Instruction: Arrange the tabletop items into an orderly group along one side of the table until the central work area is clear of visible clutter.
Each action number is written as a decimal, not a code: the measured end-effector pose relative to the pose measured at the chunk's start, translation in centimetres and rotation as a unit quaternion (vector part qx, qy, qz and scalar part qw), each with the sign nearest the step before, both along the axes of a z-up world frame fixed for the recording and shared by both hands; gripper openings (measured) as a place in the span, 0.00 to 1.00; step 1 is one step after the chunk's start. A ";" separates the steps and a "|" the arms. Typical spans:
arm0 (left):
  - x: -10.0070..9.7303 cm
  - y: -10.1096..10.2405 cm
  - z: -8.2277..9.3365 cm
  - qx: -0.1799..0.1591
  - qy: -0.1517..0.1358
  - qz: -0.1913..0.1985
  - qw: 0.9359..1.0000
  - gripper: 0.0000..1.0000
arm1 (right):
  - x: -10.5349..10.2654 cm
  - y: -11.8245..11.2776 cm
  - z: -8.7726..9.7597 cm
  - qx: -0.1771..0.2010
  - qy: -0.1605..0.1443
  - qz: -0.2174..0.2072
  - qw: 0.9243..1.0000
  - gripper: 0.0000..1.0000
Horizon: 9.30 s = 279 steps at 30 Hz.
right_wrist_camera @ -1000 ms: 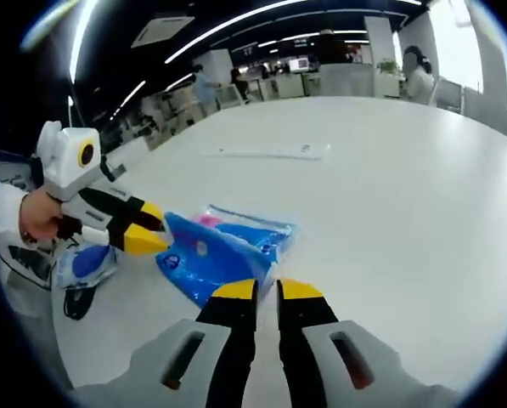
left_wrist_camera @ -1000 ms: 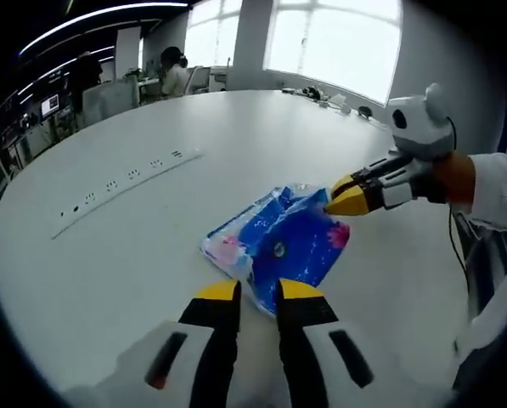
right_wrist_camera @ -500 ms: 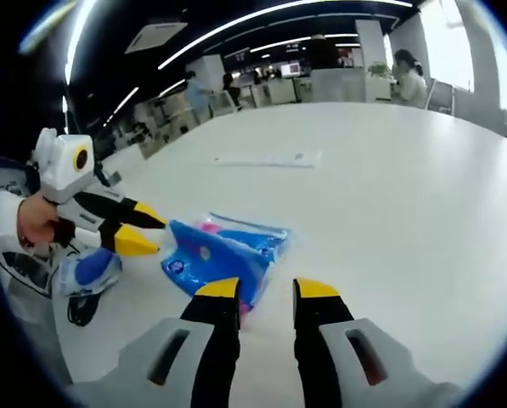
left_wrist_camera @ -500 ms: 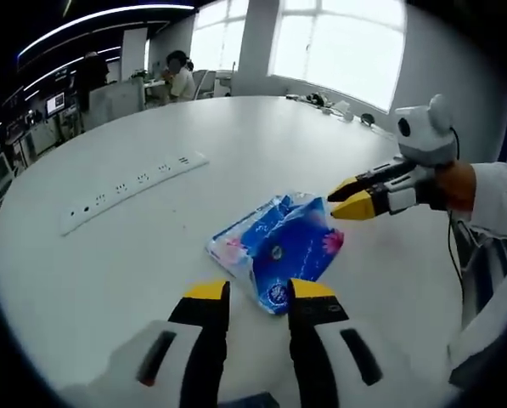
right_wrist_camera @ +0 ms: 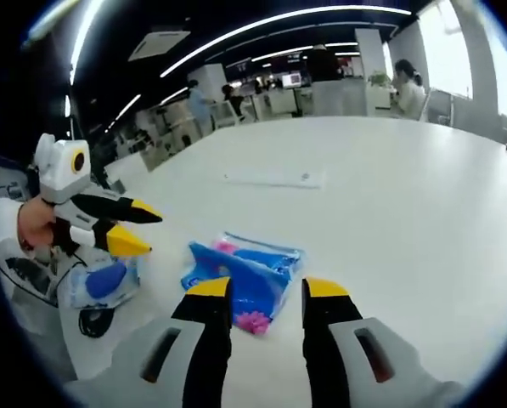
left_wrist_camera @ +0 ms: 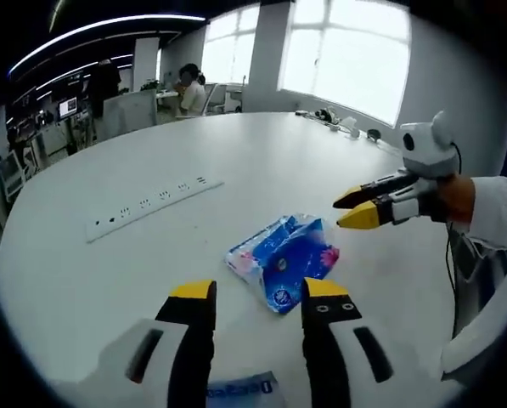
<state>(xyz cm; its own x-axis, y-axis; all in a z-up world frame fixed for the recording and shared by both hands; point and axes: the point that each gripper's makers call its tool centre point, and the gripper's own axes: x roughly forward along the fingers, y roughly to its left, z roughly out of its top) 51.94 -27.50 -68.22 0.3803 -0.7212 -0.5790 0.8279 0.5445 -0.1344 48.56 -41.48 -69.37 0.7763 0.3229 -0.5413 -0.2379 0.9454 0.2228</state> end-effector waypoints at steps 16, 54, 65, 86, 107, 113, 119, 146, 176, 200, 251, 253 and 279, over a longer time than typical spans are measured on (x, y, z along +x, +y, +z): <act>-0.3 4.6 4.2 -0.017 -0.026 0.045 0.998 0.48 | -0.7 3.6 3.9 0.022 -0.024 0.016 0.999 0.39; -5.5 23.5 6.6 -0.018 -0.037 0.246 0.968 0.50 | -0.4 15.9 5.6 0.008 -0.030 0.169 0.985 0.42; -7.5 26.0 5.2 -0.016 -0.017 0.285 0.958 0.50 | -0.1 18.4 4.7 0.006 -0.019 0.203 0.979 0.41; -10.5 26.6 0.1 -0.013 0.039 0.323 0.945 0.48 | -0.9 20.5 -0.2 -0.003 0.031 0.249 0.968 0.39; -12.3 26.0 -4.3 -0.016 0.091 0.339 0.936 0.40 | -0.8 20.6 -3.8 -0.003 0.072 0.260 0.963 0.35; -12.4 25.8 -4.9 -0.026 0.107 0.341 0.934 0.35 | -1.3 20.8 -4.5 0.005 0.087 0.263 0.961 0.24; -12.4 25.0 -5.1 -0.051 0.125 0.342 0.930 0.24 | -1.7 20.7 -5.0 0.003 0.095 0.264 0.960 0.12; -12.9 23.7 -4.5 -0.056 0.137 0.315 0.937 0.03 | -2.6 20.1 -4.2 0.008 0.092 0.253 0.963 0.00; -10.4 20.8 2.2 -0.069 0.088 0.233 0.966 0.00 | -4.2 16.5 1.4 0.022 0.037 0.185 0.982 0.00; -4.3 18.2 9.3 -0.071 0.029 0.114 0.991 0.00 | -5.3 14.5 7.7 0.018 -0.028 0.087 0.996 0.00; 7.8 16.4 1.1 -0.034 0.078 0.059 0.995 0.00 | 2.1 14.7 -0.4 0.006 0.017 -0.004 1.000 0.00; 8.2 16.4 0.5 -0.036 0.085 0.061 0.994 0.00 | 2.3 14.7 -0.8 0.007 0.020 -0.005 1.000 0.00; 8.6 16.3 -4.5 -0.013 0.125 0.058 0.990 0.00 | 2.5 14.6 -4.6 -0.008 0.057 -0.004 0.998 0.00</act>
<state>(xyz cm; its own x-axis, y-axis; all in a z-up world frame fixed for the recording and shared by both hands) 60.55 -11.25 -72.67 0.3075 -0.6979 -0.6468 0.6992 0.6268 -0.3438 51.09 -26.91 -73.95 0.7120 0.3073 -0.6314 -0.2042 0.9509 0.2325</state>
